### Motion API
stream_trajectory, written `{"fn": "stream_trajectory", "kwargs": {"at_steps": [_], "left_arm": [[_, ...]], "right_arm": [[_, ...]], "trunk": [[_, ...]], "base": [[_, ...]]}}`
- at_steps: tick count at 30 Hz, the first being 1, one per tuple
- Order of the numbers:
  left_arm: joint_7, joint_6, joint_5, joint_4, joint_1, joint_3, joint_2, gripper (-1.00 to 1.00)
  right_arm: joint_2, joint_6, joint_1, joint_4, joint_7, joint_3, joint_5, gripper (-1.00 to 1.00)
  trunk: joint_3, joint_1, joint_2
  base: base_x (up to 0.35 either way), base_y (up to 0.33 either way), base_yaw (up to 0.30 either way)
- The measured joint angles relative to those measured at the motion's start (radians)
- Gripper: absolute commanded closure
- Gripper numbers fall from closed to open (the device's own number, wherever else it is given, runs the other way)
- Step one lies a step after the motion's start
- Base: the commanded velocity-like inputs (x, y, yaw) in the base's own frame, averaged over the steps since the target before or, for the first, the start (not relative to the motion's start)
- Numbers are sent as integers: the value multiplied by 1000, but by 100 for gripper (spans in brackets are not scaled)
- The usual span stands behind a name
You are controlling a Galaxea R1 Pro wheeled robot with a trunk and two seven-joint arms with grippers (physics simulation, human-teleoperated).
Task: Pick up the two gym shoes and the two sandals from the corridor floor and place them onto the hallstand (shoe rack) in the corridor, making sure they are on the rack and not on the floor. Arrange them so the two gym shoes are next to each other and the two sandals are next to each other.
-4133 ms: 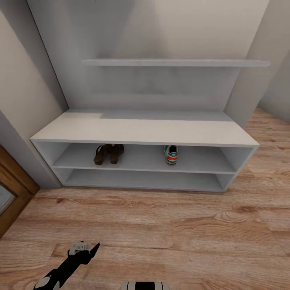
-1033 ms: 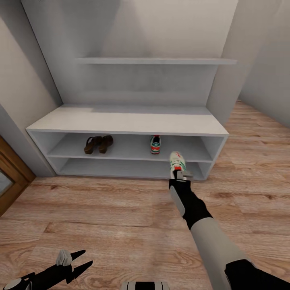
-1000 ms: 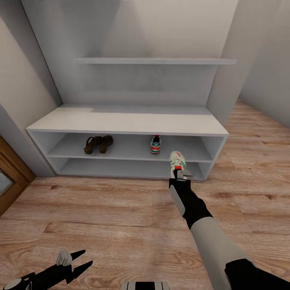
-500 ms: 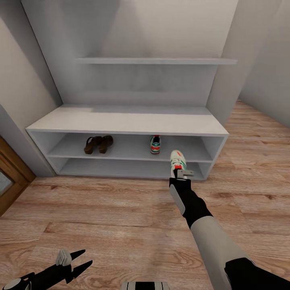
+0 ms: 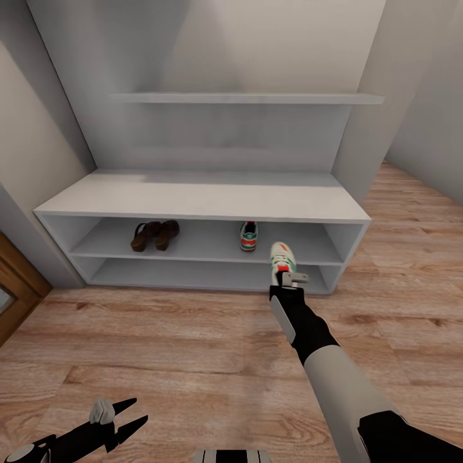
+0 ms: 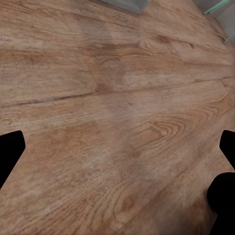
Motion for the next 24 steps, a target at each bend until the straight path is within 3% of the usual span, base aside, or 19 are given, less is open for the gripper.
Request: {"fn": "stream_trajectory", "kwargs": {"at_steps": [8,24], "left_arm": [[0,0,1,0,0,-1,1,-100],[0,-2,1,1,0,-1,1,-100]], "right_arm": [[0,1,0,1,18,-3,2,100],[0,1,0,-1,17,-3,1,100]], "trunk": [[0,0,0],[0,-1,0]], "base": [[47,0,0],[318,0,0]]}}
